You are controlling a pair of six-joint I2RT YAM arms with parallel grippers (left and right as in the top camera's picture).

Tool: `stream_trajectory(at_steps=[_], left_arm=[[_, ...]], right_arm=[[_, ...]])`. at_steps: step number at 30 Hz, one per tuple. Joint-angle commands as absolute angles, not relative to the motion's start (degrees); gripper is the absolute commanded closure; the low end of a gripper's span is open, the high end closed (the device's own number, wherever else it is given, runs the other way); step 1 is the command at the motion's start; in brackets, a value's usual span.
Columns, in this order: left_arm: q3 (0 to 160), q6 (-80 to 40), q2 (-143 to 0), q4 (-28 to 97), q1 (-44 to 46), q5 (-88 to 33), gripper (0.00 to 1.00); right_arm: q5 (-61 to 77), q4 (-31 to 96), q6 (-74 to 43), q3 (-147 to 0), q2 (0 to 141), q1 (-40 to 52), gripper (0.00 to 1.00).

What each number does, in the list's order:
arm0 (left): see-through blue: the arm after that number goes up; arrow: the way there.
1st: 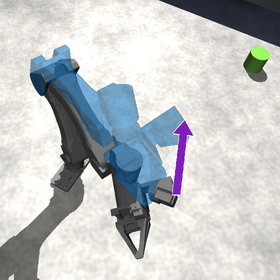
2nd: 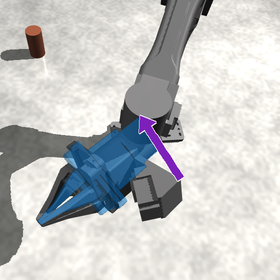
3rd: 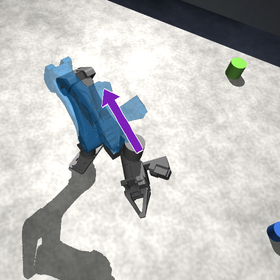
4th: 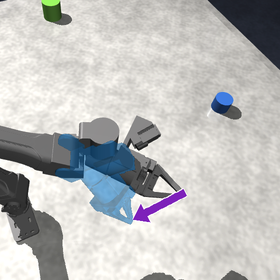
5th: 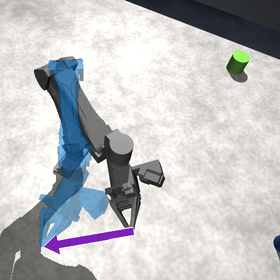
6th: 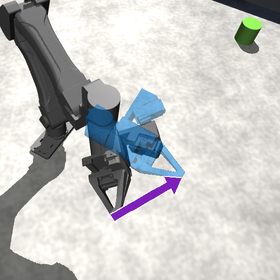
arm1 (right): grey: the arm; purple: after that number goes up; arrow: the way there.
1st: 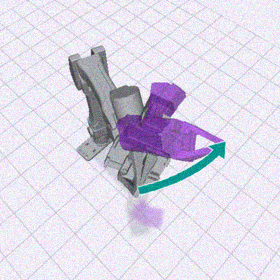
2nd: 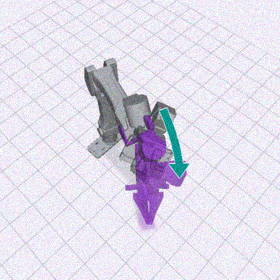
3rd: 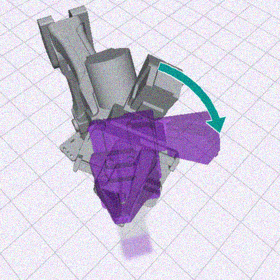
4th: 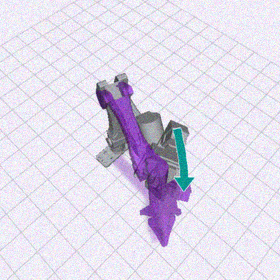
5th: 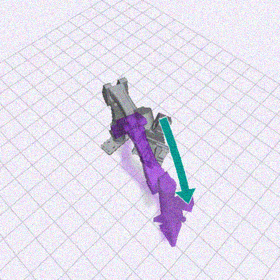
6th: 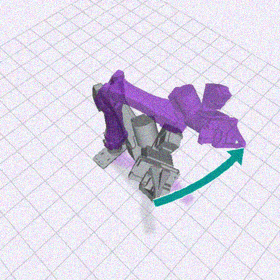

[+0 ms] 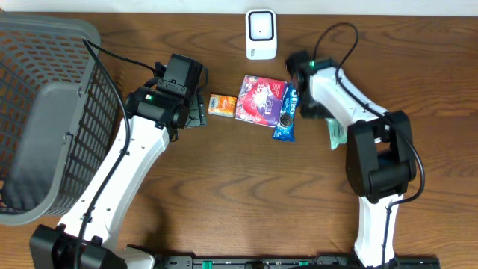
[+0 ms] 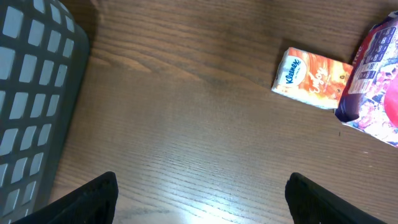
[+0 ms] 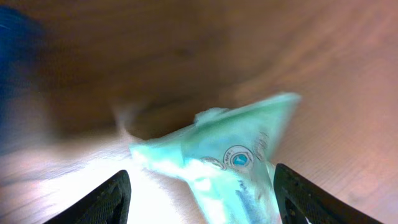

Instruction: Scan the item barcode

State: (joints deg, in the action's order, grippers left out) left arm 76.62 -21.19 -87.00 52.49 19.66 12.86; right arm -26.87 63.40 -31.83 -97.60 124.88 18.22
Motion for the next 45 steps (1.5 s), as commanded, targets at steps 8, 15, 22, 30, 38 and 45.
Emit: stream_trajectory(at_steps=[8,15,22,30,38,45], left_arm=[[77.0,-21.7,-87.3,52.7,19.6,14.0,0.14],[77.0,-21.7,-87.3,52.7,19.6,14.0,0.14],[77.0,-21.7,-87.3,52.7,19.6,14.0,0.14],[77.0,-21.7,-87.3,52.7,19.6,14.0,0.14],[77.0,-21.7,-87.3,52.7,19.6,14.0,0.14],[77.0,-21.7,-87.3,52.7,19.6,14.0,0.14]], right_arm=[[-6.5,76.7,-17.5,-118.2,125.0,12.3,0.30],[-6.5,81.6,-14.3,-113.6,125.2,12.7,0.28],[-8.1,71.5,-24.6,-103.8,125.2,14.5,0.28],[-17.5,59.5,-29.3,-93.3,125.2,15.2,0.29],[-21.5,48.6,-27.3,-86.0,125.3,15.2,0.32],[-21.5,47.4,-26.0,-83.8,125.1,14.6,0.36]])
